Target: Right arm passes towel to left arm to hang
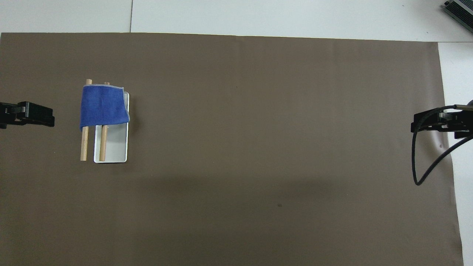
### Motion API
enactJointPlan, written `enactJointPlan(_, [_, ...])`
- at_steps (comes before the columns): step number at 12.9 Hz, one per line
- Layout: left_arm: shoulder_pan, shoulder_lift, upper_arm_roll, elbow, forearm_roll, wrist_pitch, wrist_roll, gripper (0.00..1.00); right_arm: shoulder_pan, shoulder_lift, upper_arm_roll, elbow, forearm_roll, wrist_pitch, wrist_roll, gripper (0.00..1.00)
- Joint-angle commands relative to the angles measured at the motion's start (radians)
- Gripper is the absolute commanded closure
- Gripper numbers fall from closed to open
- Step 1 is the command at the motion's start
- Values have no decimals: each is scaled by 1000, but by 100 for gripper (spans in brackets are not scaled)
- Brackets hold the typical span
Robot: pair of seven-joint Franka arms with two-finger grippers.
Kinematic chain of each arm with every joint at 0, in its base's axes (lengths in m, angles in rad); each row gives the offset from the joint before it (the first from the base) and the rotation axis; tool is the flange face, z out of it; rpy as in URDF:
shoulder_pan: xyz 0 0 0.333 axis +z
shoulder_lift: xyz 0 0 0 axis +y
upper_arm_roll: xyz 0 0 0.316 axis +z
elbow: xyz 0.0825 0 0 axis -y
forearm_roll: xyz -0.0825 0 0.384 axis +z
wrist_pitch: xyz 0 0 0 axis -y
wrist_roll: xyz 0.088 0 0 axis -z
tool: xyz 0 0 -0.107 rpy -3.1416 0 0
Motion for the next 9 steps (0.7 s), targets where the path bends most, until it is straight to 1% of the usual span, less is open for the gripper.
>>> enactJointPlan(1, [-4, -30, 0, -33, 12, -6, 21, 0, -2, -5, -2, -7, 5, -11, -23, 0])
enactJointPlan(9, [-4, -35, -1, -48, 3, 11, 24, 0, -2, -5, -2, -7, 5, -11, -23, 0])
